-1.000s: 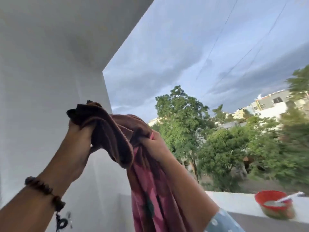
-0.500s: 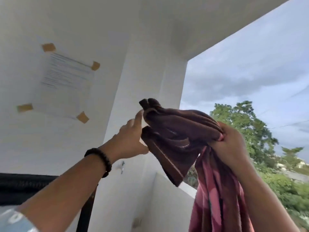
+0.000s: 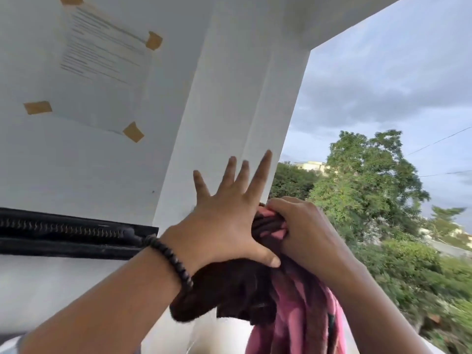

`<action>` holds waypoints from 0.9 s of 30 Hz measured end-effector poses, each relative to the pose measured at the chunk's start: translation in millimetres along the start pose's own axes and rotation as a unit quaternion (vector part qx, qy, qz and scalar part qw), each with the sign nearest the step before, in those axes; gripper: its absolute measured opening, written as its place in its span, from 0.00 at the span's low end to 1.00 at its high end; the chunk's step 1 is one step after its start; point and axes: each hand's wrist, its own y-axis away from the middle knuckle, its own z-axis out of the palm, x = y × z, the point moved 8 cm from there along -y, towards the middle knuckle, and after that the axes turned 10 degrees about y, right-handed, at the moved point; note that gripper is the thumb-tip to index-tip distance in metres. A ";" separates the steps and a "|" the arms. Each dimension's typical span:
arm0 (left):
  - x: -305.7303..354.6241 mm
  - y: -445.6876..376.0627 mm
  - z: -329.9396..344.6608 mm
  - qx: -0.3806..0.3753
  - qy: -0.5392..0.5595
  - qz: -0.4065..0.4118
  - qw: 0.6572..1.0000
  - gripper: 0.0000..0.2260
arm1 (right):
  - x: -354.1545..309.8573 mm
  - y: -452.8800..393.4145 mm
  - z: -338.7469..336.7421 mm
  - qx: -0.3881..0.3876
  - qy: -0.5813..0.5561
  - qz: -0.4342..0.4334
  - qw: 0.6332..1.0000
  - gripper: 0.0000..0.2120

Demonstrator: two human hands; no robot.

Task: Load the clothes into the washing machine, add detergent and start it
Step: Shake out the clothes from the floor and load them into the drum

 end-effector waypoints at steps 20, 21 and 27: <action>-84.5 25.6 68.7 0.075 0.553 -0.067 0.827 0.20 | 0.0 179.7 156.1 -0.036 -0.629 0.333 0.702 0.32; -91.7 31.7 74.5 0.079 0.572 -0.078 0.813 0.19 | 4.0 179.0 156.1 -0.071 -0.590 0.340 0.729 0.35; -108.6 72.0 126.1 0.091 0.617 -0.123 0.772 0.16 | 50.7 187.0 163.0 0.091 -0.660 0.432 0.607 0.26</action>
